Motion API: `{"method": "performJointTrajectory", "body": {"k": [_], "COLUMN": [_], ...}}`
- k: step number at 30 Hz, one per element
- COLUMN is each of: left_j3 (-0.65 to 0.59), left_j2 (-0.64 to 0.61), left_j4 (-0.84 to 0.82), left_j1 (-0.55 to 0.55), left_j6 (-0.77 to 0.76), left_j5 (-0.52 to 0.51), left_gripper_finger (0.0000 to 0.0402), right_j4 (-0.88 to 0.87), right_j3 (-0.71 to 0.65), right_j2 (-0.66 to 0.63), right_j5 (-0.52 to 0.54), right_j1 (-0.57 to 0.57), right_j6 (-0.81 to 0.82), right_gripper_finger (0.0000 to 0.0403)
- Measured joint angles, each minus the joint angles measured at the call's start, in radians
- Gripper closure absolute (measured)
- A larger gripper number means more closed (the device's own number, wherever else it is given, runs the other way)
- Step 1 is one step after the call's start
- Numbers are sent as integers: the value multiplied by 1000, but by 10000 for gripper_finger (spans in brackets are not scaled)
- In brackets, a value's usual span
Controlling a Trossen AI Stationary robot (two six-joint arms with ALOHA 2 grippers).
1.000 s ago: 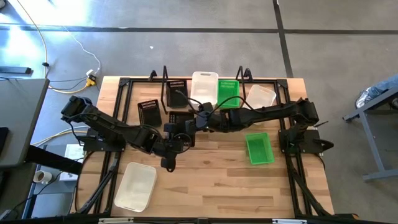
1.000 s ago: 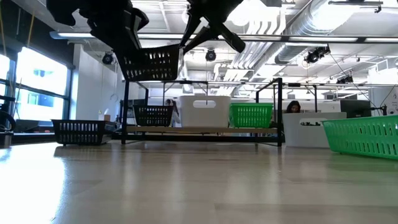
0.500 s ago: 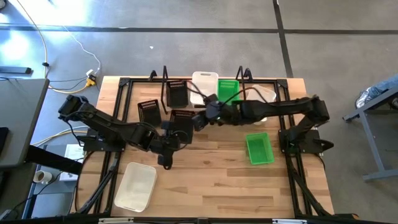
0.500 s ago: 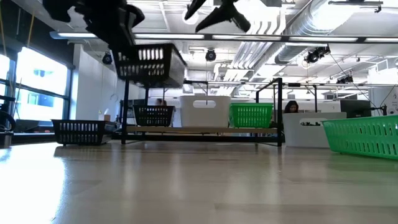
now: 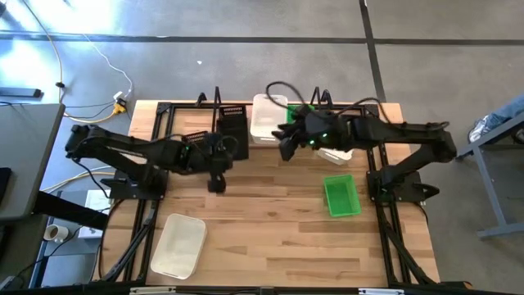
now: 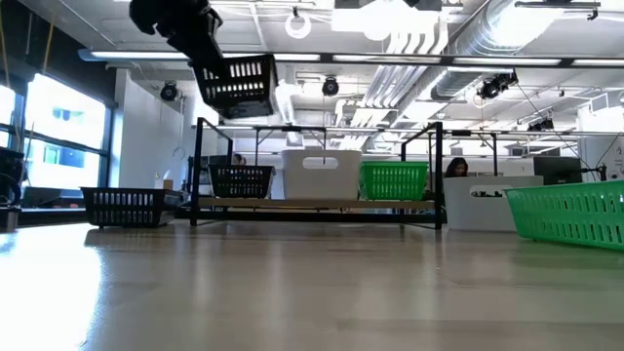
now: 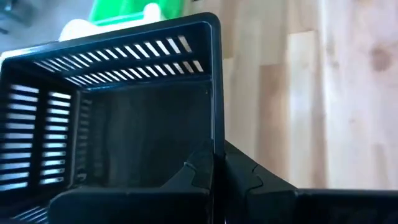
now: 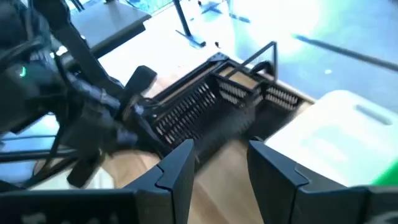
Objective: Stack baskets on shelf by color
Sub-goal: Stack the bottom black basket on top of the other black basket on the shelf
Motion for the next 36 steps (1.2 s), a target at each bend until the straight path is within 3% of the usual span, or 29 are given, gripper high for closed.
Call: {"method": "performJointTrajectory", "body": {"k": [8,22,36], "left_j3": [1,1,0], "left_j2": [-22,2,104], "left_j4": [19,95,96], "left_j1": [160,401,476], "left_j6": [120,302,336], "left_j5": [48,281,327], "left_gripper_finger": [401,401,401], "right_j4": [-48,-83,-94], "right_j3": [0,0,0], "right_j2": [-98,-156,-156], "right_j5": [3,-26,-111], "right_j1": [-68,-170,-254], "right_j6": [-111,-233,-318], "right_gripper_finger": [269,269,269]}}
